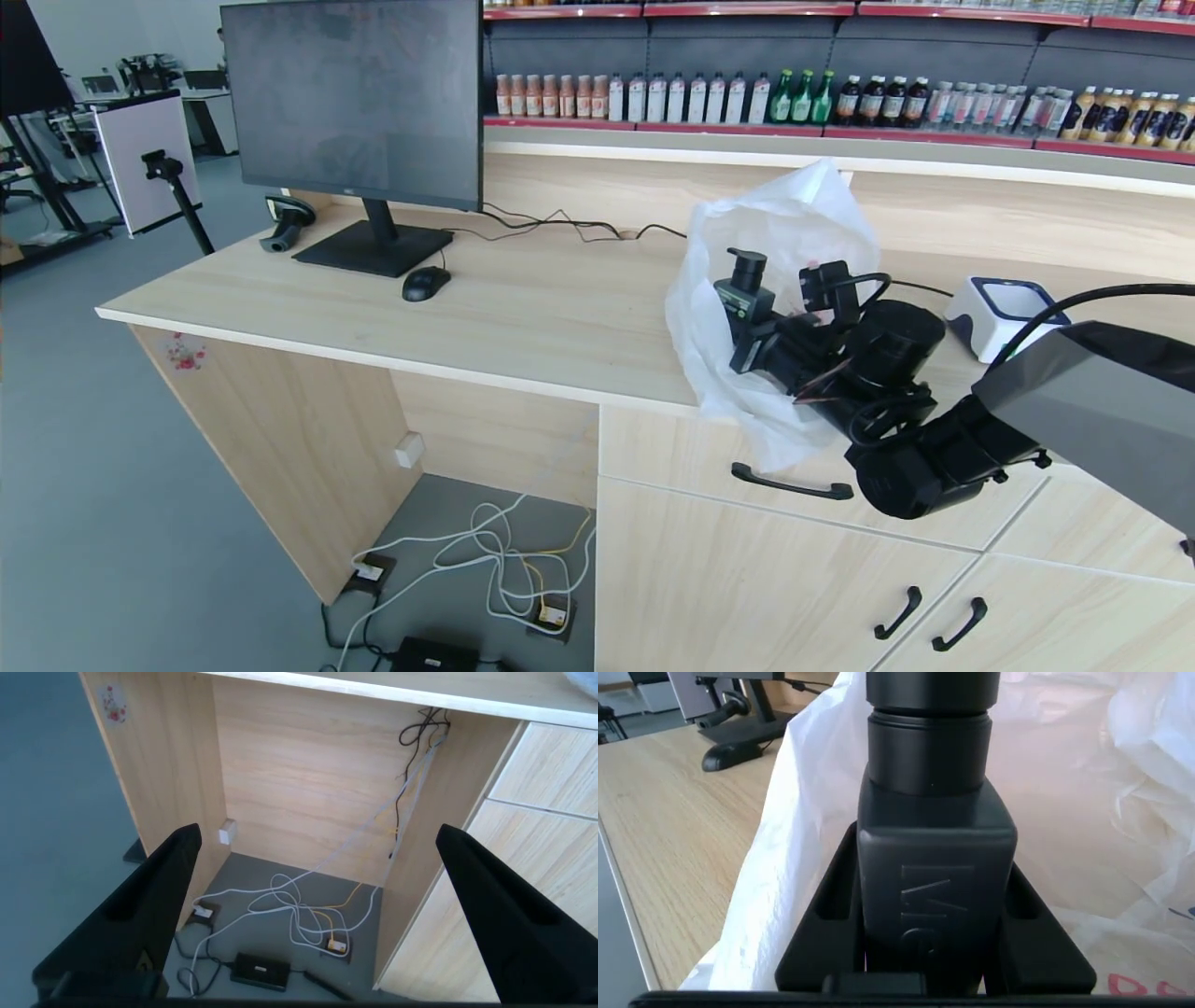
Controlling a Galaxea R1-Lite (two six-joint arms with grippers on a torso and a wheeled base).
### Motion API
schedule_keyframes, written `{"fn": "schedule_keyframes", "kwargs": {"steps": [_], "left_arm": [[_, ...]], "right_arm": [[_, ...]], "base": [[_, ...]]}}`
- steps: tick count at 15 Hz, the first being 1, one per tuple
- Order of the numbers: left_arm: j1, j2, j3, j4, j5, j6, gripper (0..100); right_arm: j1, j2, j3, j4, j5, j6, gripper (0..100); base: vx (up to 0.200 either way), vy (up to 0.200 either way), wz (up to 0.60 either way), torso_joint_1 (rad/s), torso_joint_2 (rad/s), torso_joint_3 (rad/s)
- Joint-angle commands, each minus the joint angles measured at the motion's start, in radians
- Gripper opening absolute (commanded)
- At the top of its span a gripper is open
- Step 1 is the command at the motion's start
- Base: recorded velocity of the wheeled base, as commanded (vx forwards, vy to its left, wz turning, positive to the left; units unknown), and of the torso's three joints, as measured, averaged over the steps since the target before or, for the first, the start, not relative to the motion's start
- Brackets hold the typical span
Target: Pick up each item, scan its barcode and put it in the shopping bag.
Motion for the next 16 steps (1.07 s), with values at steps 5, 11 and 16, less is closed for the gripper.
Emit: {"fn": "schedule_keyframes", "kwargs": {"steps": [5,11,16], "left_arm": [[0.000,0.001,0.000,-0.001,0.000,-0.002,100],[0.000,0.001,0.000,0.001,0.000,-0.006,100],[0.000,0.000,0.000,0.001,0.000,-0.008,100]], "right_arm": [[0.000,0.010,0.002,-0.002,0.000,0.002,100],[-0.003,0.018,0.010,-0.073,0.001,-0.003,100],[0.000,-0.028,0.022,-0.124,0.011,-0.024,100]], "base": [[0.000,0.000,0.00,0.000,0.00,0.000],[0.000,0.000,0.00,0.000,0.00,0.000],[0.000,0.000,0.00,0.000,0.00,0.000]]}}
